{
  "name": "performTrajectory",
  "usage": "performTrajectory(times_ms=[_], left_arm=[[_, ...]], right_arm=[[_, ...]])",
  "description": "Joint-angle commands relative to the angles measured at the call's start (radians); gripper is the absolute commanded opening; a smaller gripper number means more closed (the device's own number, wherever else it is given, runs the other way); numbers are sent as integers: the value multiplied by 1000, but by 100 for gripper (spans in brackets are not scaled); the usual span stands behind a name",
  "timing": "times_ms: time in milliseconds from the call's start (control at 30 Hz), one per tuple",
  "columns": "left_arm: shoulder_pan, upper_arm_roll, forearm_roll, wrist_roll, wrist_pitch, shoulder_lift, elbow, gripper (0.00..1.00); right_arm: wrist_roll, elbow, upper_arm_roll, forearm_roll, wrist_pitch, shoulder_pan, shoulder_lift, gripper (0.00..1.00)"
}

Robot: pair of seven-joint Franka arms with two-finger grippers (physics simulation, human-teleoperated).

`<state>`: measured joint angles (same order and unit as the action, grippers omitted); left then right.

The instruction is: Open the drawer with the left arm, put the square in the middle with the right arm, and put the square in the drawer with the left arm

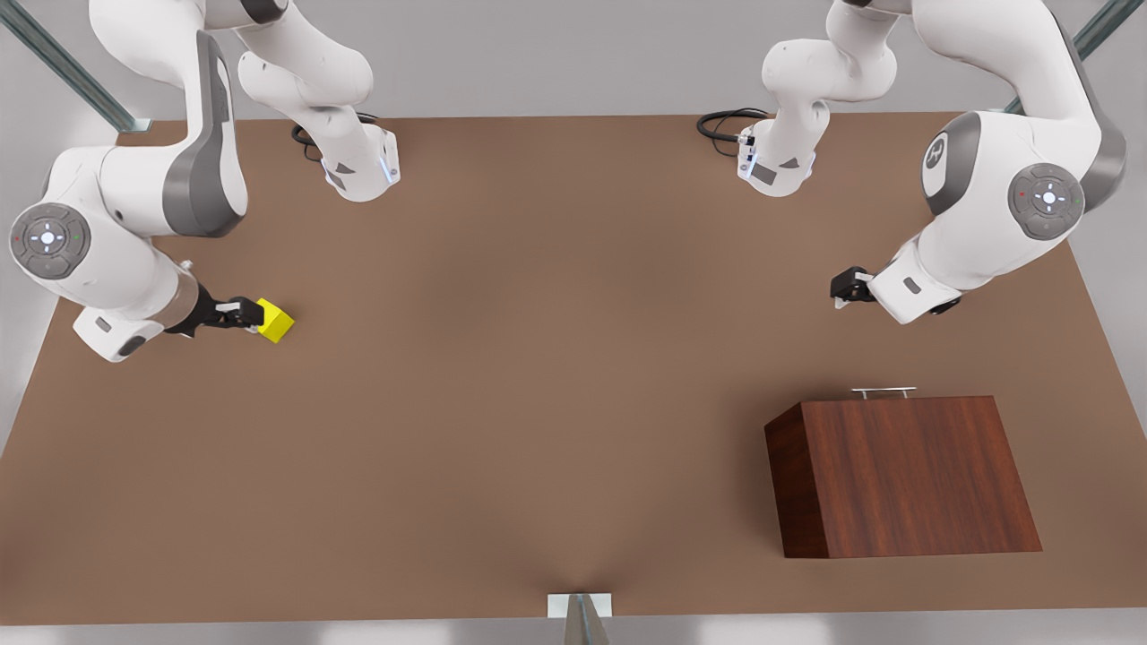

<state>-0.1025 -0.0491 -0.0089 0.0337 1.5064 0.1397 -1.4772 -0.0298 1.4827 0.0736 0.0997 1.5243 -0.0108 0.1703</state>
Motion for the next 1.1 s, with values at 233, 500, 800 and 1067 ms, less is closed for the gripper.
performTrajectory(times_ms=[233, 500, 800, 1067], left_arm=[[159, -12, 1, 875, 66, 72, -44, 100], [188, -8, 144, 1149, 934, -232, -776, 100], [230, -5, 168, 1143, 1220, -216, -969, 100], [277, 0, 248, 1158, 1244, -146, -966, 100]], right_arm=[[100, 517, -83, -9, 339, 12, -81, 100], [298, 892, -247, -41, 609, 40, -180, 100], [189, 927, -293, -37, 579, -15, -186, 100], [386, 924, -350, -43, 651, -20, -132, 100]])
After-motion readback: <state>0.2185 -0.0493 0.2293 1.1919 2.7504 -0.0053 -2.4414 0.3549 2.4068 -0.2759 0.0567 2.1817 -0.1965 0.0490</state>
